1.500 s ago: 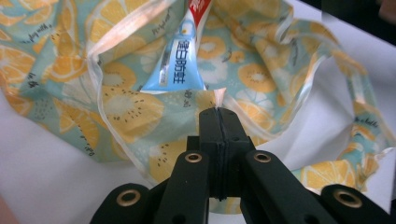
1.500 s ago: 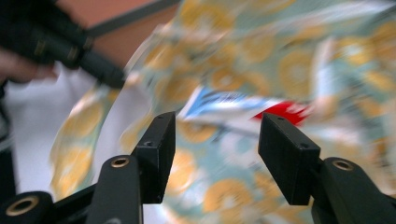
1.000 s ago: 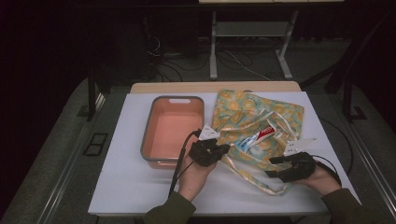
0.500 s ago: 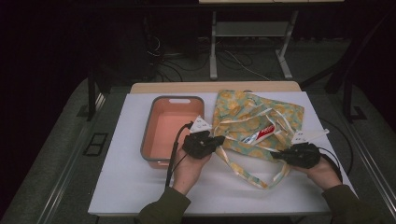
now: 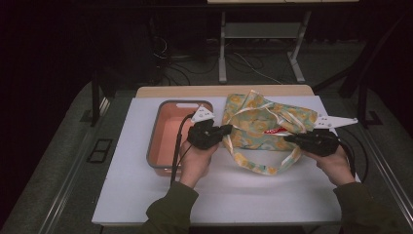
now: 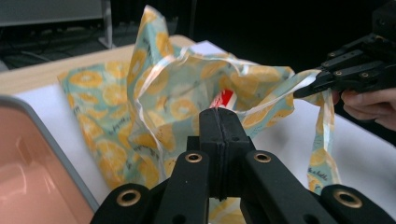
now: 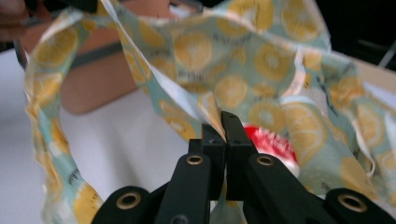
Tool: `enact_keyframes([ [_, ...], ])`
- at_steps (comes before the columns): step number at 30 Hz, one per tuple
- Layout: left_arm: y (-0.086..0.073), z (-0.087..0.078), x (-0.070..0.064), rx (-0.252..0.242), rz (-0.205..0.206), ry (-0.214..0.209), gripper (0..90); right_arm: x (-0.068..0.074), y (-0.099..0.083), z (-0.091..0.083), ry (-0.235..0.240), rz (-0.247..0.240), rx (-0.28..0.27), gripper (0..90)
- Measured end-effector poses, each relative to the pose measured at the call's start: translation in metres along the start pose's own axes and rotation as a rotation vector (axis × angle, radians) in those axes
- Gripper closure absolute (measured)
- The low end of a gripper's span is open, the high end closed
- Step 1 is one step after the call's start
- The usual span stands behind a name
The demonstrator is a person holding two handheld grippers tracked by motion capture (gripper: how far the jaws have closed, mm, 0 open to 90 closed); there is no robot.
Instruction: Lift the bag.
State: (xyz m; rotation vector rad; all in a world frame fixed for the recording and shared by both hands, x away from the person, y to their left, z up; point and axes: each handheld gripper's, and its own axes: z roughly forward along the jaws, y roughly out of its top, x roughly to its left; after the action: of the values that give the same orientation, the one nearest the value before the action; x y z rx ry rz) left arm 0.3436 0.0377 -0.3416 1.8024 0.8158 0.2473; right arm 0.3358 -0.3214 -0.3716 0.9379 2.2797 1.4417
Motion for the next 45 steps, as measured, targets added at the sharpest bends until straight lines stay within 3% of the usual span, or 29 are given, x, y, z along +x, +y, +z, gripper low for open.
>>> enact_keyframes([
  [10,0.039,-0.031,-0.010,-0.139,0.046,-0.009,89.5,0.011,0.039,-0.024,-0.008,-0.036,-0.154,89.3],
  [15,0.045,-0.032,-0.012,-0.139,0.065,-0.004,89.5,0.015,0.051,-0.032,-0.025,-0.053,-0.202,89.3],
  [21,0.036,-0.015,0.002,-0.076,0.045,-0.004,89.5,0.002,0.044,-0.024,-0.051,-0.019,-0.161,89.2],
  [31,0.028,0.020,0.023,0.026,0.000,0.005,89.2,-0.023,0.027,0.003,-0.115,0.053,-0.045,89.1],
  [37,0.023,0.028,0.028,0.066,0.002,0.014,87.6,-0.031,0.015,0.017,-0.122,0.080,0.003,89.1],
  [40,0.021,0.027,0.028,0.077,0.010,0.021,77.7,-0.034,0.011,0.019,-0.125,0.088,0.016,88.9],
  [45,0.017,0.018,0.030,0.080,0.017,-0.002,64.5,-0.038,0.005,0.020,-0.123,0.112,0.025,87.9],
])
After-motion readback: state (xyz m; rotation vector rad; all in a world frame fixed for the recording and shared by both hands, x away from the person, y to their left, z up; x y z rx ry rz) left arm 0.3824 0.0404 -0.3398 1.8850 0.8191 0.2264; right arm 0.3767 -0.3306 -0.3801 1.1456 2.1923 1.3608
